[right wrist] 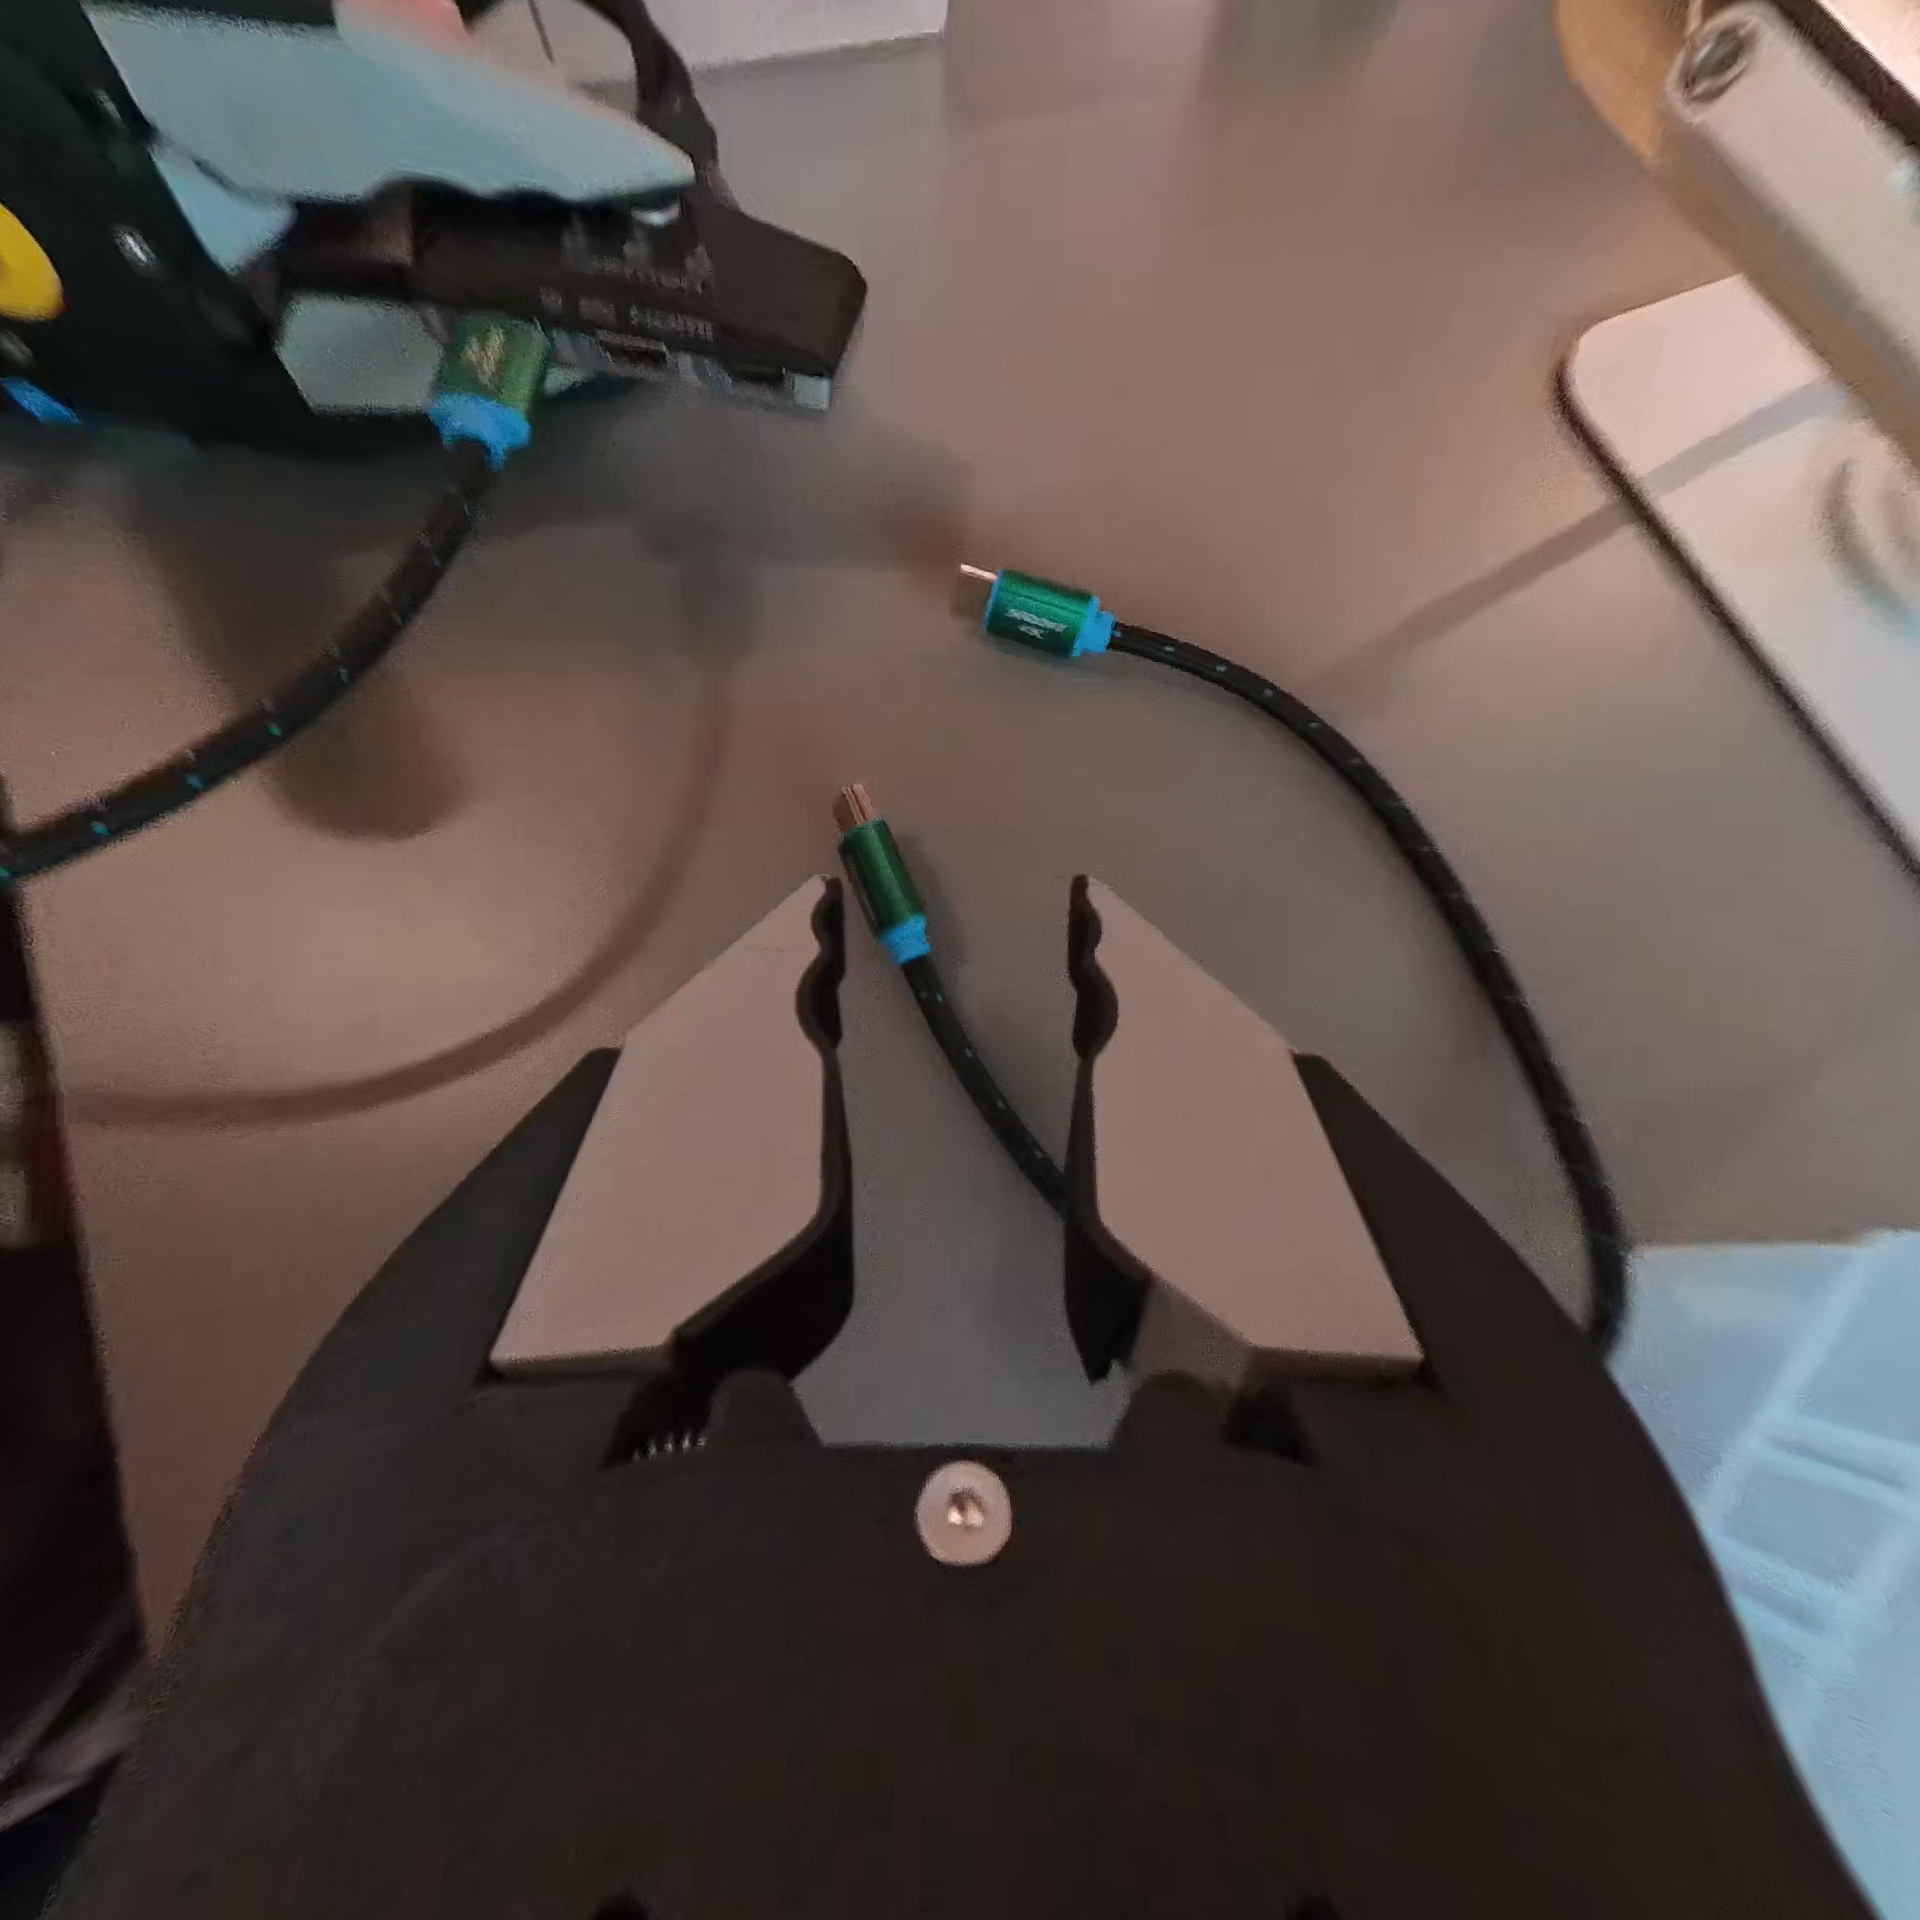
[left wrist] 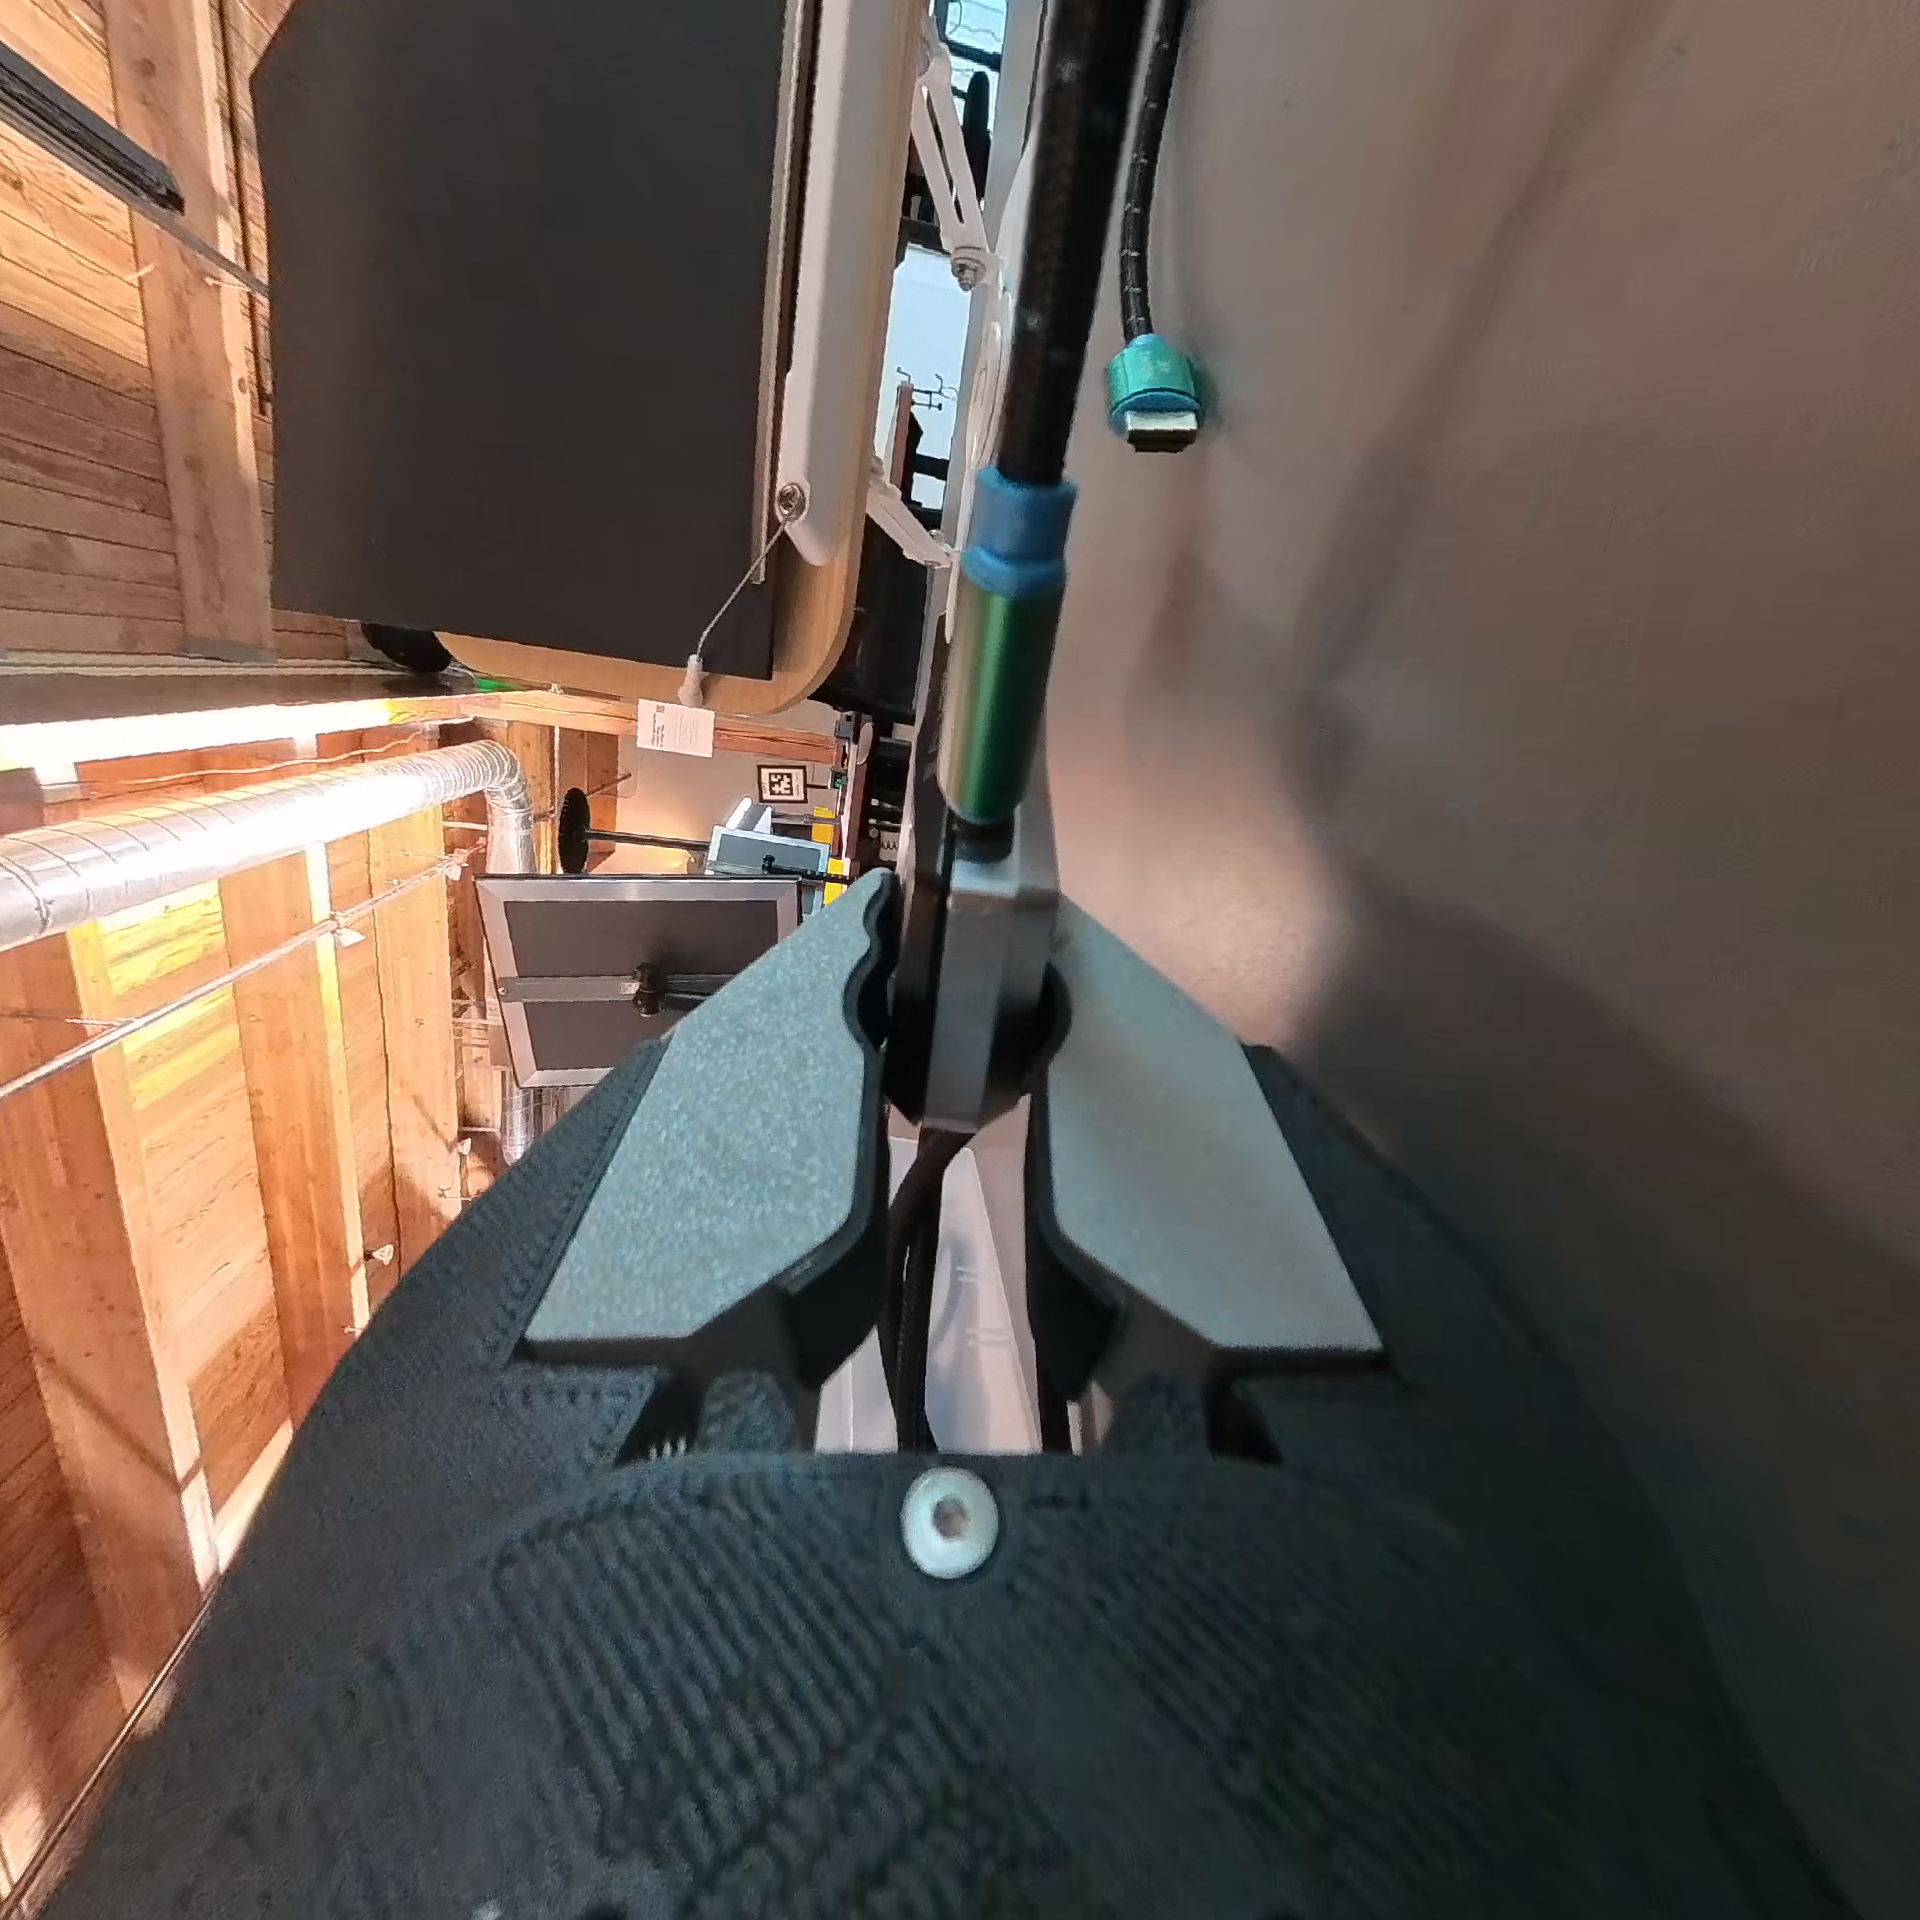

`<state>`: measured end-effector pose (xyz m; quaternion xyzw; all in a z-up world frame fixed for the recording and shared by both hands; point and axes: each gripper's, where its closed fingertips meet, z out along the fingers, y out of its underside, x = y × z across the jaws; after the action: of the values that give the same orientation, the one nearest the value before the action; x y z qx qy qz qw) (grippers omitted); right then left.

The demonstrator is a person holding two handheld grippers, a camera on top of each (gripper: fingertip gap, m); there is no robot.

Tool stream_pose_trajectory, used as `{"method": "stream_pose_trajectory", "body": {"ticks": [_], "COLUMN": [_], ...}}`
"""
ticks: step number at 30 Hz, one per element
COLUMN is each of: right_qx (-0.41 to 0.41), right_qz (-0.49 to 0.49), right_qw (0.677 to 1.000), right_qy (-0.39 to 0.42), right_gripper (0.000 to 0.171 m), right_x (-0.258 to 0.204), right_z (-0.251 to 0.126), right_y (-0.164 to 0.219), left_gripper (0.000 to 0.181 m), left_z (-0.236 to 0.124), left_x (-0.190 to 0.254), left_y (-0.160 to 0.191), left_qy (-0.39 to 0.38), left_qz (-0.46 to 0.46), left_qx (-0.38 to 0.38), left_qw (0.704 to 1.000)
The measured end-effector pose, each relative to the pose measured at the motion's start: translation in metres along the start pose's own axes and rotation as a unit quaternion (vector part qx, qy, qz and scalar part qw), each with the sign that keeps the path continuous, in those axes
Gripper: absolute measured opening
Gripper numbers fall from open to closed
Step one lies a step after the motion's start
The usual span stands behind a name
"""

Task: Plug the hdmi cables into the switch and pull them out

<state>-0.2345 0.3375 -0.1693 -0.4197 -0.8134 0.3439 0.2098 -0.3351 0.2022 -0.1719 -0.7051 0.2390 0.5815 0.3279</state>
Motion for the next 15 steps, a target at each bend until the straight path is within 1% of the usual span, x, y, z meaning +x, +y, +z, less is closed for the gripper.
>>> {"method": "stream_pose_trajectory", "body": {"ticks": [1, 3, 5, 7, 9, 10, 13, 15], "right_qx": [0.005, 0.018, 0.033, 0.04, 0.039, 0.028, -0.012, -0.002], "right_qz": [0.025, 0.081, 0.142, 0.198, 0.225, 0.224, 0.179, 0.138], "right_qw": [0.999, 0.993, 0.978, 0.957, 0.943, 0.945, 0.967, 0.98], "right_qy": [-0.026, -0.082, -0.153, -0.208, -0.241, -0.238, -0.18, -0.143], "right_gripper": [0.041, 0.038, 0.025, 0.027, 0.029, 0.029, 0.026, 0.032], "right_x": [-0.001, -0.002, -0.006, -0.006, -0.006, -0.005, 0.002, 0.007], "right_z": [0.005, 0.013, 0.019, 0.023, 0.026, 0.029, 0.038, 0.039], "right_y": [-0.001, -0.004, -0.006, -0.007, -0.005, 0.0, 0.018, 0.016], "left_gripper": [0.02, 0.02, 0.021, 0.021, 0.021, 0.021, 0.021, 0.021], "left_z": [0.0, 0.0, 0.0, 0.0, 0.0, 0.0, 0.0, 0.0], "left_x": [0.0, 0.001, 0.001, 0.001, 0.001, 0.001, 0.001, 0.001], "left_y": [0.0, 0.0, 0.0, 0.0, 0.0, 0.0, 0.0, 0.0], "left_qy": [0.0, 0.002, 0.003, 0.004, 0.004, 0.004, 0.005, 0.005], "left_qz": [-0.001, -0.002, -0.001, -0.002, -0.003, -0.003, -0.002, -0.001], "left_qx": [0.001, 0.001, 0.001, 0.002, 0.003, 0.002, 0.002, 0.002], "left_qw": [1.0, 1.0, 1.0, 1.0, 1.0, 1.0, 1.0, 1.0]}}
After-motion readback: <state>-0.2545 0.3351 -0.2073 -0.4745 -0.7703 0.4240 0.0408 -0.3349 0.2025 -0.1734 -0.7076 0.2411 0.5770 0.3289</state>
